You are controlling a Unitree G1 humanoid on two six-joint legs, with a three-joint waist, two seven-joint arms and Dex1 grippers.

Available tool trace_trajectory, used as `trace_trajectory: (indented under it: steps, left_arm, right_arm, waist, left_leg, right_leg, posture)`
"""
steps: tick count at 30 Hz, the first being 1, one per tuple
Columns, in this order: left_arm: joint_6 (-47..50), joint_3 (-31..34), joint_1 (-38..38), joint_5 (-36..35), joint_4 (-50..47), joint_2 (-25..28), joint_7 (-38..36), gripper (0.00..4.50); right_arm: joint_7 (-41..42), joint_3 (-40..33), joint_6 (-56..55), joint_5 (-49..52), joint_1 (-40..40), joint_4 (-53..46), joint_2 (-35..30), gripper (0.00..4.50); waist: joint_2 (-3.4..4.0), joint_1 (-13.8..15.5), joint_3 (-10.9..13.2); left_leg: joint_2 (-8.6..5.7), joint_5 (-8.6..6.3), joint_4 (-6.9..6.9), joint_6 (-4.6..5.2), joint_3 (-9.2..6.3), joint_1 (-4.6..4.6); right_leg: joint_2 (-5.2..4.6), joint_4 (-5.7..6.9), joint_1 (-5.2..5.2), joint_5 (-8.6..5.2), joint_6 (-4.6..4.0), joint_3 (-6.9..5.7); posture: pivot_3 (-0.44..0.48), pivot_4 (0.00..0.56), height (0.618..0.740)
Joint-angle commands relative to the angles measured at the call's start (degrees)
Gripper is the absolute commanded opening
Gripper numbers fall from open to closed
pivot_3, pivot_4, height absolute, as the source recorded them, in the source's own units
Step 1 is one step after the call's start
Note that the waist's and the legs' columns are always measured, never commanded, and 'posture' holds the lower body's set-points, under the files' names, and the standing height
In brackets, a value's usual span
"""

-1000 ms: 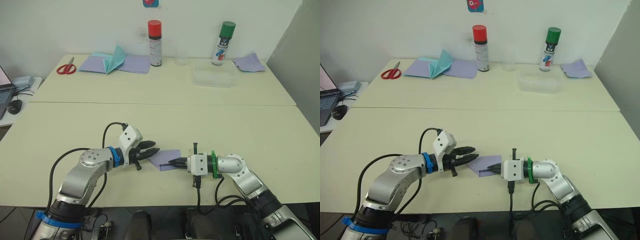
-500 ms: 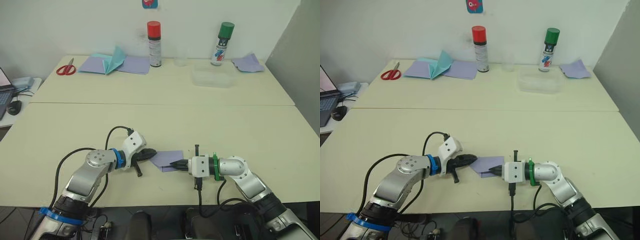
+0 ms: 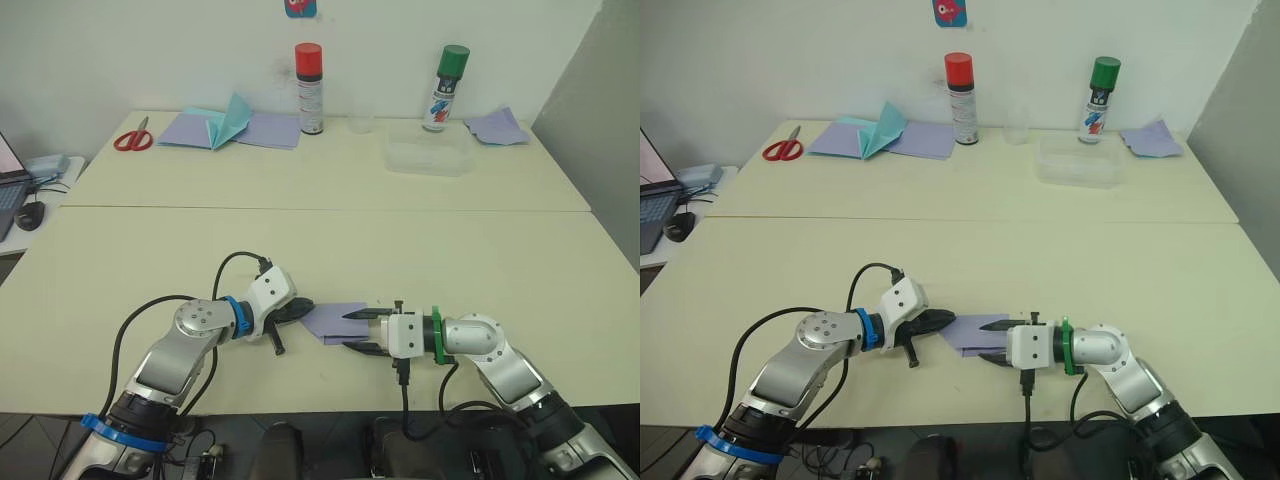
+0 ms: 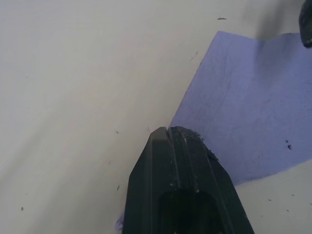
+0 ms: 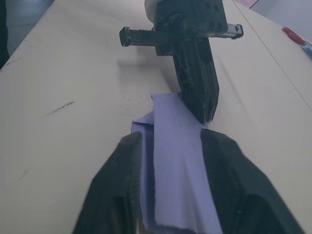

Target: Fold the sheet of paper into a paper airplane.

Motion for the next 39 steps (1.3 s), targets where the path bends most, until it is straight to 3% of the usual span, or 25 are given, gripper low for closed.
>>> trace_trajectory:
  steps: [1,5,14,30,39]
  left_arm:
    - [0.8,-2.6,1.8,2.2,2.0,0.6,-0.9,0.0]
    - [0.7,-2.6,1.8,2.5,2.2,0.3,-0.7,0.0]
    - [0.1,-2.5,1.5,2.7,2.9,0.1,-0.7,0.0]
    - [-1.0,-3.1,1.5,3.4,2.7,1.0,-1.8,0.0]
    - [-1.9,-3.1,1.3,3.6,3.5,1.5,-3.0,0.0]
  right_arm:
    - [1.1,-2.7,0.8,4.6,1.6,-5.3,-1.4,3.39]
    - [3.6,-3.7,2.3,8.6,4.0,-7.5,-3.9,3.39]
    - [5.0,0.5,8.9,5.4,3.9,-6.2,-4.2,0.15]
    - [-1.0,-0.3,8.4,2.7,-1.8,-0.4,3.9,0.07]
    - [-0.6,-0.4,6.1,2.7,-2.4,-0.7,3.3,0.07]
  waist:
    - [0.01,0.0,0.0]
    - [0.01,0.0,0.0]
    - [0.03,0.0,-0.1]
    - [0.05,0.0,-0.1]
    - [0.05,0.0,-0.1]
  left_leg:
    - [0.0,0.0,0.0,0.0,0.0,0.0]
    - [0.01,0.0,0.01,0.0,0.0,0.01]
    - [0.0,0.0,0.0,0.0,0.02,0.09]
    - [0.0,0.0,-0.01,0.0,0.05,0.1]
    - [0.0,0.0,-0.03,0.0,0.05,0.1]
  right_leg:
    - [0.0,0.0,0.0,0.0,0.0,0.0]
    - [0.0,0.0,0.01,0.0,0.0,0.0]
    - [-0.02,0.0,0.03,-0.06,-0.09,0.02]
    - [0.01,0.0,0.03,-0.02,-0.03,0.02]
    - [0.03,0.0,0.03,-0.02,-0.03,0.01]
  posture:
    - [0.0,0.15,0.74]
    - [0.0,0.15,0.74]
    - [0.0,0.15,0.74]
    - [0.0,0.15,0.74]
    - [0.0,0.15,0.74]
